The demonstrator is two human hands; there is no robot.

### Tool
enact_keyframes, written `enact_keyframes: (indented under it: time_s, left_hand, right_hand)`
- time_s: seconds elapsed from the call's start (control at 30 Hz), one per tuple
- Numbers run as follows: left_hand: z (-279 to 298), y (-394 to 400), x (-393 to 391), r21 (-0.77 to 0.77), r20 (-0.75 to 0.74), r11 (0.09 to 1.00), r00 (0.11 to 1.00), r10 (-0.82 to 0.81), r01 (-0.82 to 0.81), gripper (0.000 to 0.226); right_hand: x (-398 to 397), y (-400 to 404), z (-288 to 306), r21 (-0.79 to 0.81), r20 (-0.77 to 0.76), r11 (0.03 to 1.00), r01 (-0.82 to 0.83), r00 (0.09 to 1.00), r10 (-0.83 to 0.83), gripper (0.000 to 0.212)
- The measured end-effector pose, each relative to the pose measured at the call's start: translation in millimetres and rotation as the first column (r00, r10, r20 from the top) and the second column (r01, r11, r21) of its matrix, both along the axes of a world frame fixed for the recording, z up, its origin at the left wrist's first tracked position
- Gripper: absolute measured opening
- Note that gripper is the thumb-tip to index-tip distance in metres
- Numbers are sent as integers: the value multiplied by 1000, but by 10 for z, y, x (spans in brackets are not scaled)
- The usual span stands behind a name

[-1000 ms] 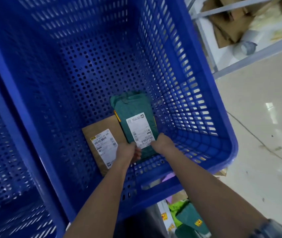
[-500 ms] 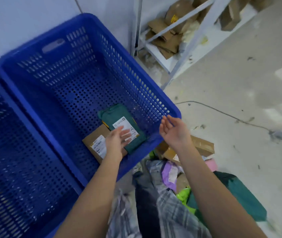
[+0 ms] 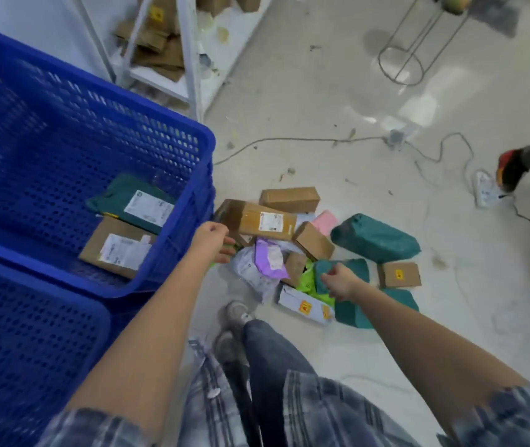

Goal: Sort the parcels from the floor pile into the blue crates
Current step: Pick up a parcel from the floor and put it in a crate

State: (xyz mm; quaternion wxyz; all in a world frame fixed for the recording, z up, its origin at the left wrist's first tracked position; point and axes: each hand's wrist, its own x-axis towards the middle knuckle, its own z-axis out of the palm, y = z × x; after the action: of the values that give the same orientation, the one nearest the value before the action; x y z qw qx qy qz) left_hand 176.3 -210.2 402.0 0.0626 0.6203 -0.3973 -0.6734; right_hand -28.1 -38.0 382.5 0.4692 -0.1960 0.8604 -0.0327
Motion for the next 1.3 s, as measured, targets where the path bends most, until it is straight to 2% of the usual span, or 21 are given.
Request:
enact_keyframes:
  time_s: [0.07, 0.13, 0.33, 0.43, 0.53, 0.77, 0.93, 1.03, 1.2, 1.3]
  left_hand:
    - [-19, 238, -146, 113, 72, 980, 983, -169, 161, 13]
    - [-60, 428, -294, 169, 101, 957, 961, -256, 237, 17]
    - [-191, 858, -783, 164, 175, 912, 898, -403, 377, 18]
    - [-260, 1086, -1119, 160, 209, 888, 864, -458, 432, 26]
    - [-345, 1371, -1472, 165, 218, 865, 838, -501, 474, 22]
    - [-616, 2152, -2427, 171, 237, 860, 827, -510, 481, 15]
    - [-847, 2508, -2976, 159, 248, 868, 831, -497, 471, 10]
    - [-1019, 2598, -3127, 164, 267, 862, 819, -508, 481, 7]
    - [-1443, 2542, -3231, 213, 322, 859, 797, -512, 466, 10]
    - [-1831, 2470, -3331, 175, 362, 844, 764, -534, 507, 13]
  right_hand:
    - [-113, 467, 20, 52, -3, 998, 22, 1000, -22, 17]
    - [-237, 846, 48, 102, 4, 992, 68, 998, -69, 15]
    - [-624, 1520, 33, 46, -26, 964, 262, 965, -261, 13]
    - [-862, 1757, -55, 14, -7, 948, 318, 948, -317, 15]
    - [-1109, 1996, -160, 17, 26, 936, 353, 935, -353, 17]
    - [-1875, 2617, -495, 54, 134, 923, 381, 913, -384, 17]
    - [-2441, 2832, -727, 71, 155, 918, 390, 905, -396, 20]
    - [-2698, 2801, -925, 53, 154, 929, 367, 916, -371, 12]
    - [-2994, 2659, -1327, 34, 115, 955, 294, 948, -296, 15]
    - [-3163, 2573, -1644, 37, 74, 973, 227, 971, -229, 15]
